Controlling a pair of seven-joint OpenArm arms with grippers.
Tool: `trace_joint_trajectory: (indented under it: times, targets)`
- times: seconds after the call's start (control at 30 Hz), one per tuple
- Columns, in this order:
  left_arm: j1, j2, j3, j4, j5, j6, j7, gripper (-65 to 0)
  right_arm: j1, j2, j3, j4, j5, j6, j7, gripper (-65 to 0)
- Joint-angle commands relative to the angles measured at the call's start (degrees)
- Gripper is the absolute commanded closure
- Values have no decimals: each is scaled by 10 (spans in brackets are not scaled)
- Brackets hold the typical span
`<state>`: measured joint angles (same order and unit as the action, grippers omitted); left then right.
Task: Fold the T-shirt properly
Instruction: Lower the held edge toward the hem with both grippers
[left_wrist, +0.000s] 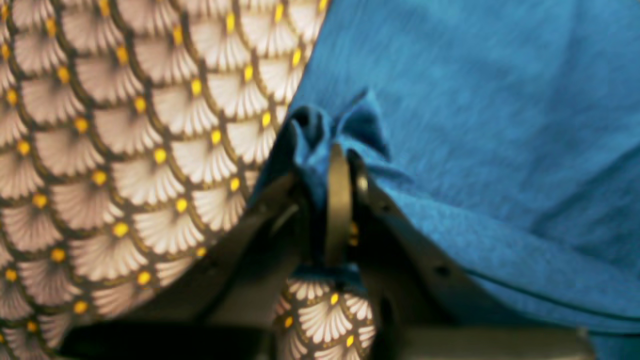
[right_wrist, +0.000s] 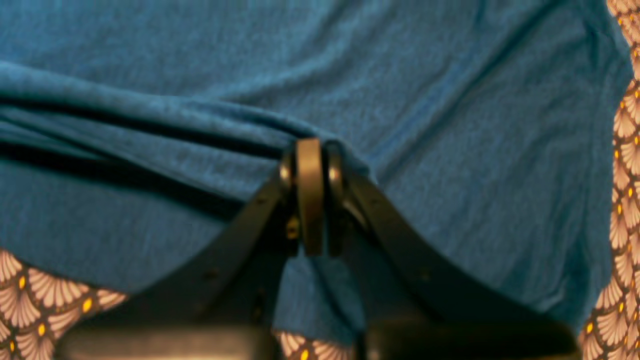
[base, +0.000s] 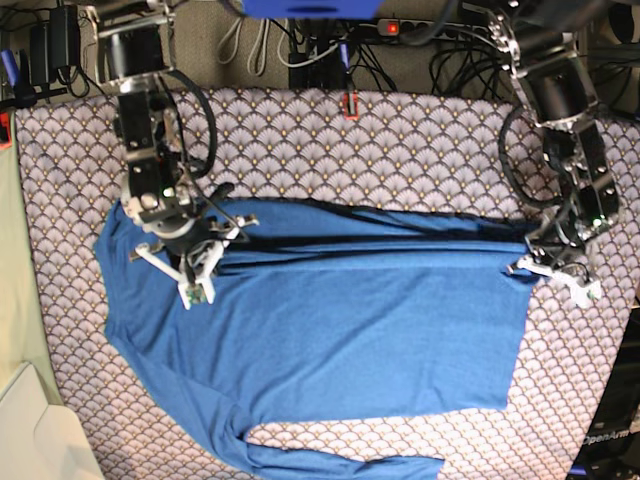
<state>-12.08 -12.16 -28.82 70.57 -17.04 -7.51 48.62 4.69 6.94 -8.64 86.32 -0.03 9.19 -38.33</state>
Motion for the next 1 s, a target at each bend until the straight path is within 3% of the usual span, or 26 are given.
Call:
trace_joint_trajectory:
  times: [0.0, 0.43, 0.53, 0.67, 0.8, 0.97]
  targets:
    - [-16, -8, -2, 7, -3, 1, -12, -6, 12, 3, 2, 8, -3, -2, 10, 0]
    - [-40, -8, -2, 3, -3, 1, -8, -12, 28, 3, 4, 6, -4, -2, 10, 0]
    - [-40, -8, -2, 1, -3, 1, -8, -65, 28, 3, 4, 6, -4, -2, 10, 0]
    - [-40, -8, -2, 1, -3, 1, -7, -191, 28, 3, 4, 6, -4, -2, 10, 0]
    - [-40, -8, -2, 2, -3, -1, -7, -200, 28, 3, 4, 6, -4, -2, 6, 0]
    - [-40, -8, -2, 6, -3, -2, -7, -203, 28, 3, 6, 6, -4, -4, 5, -106]
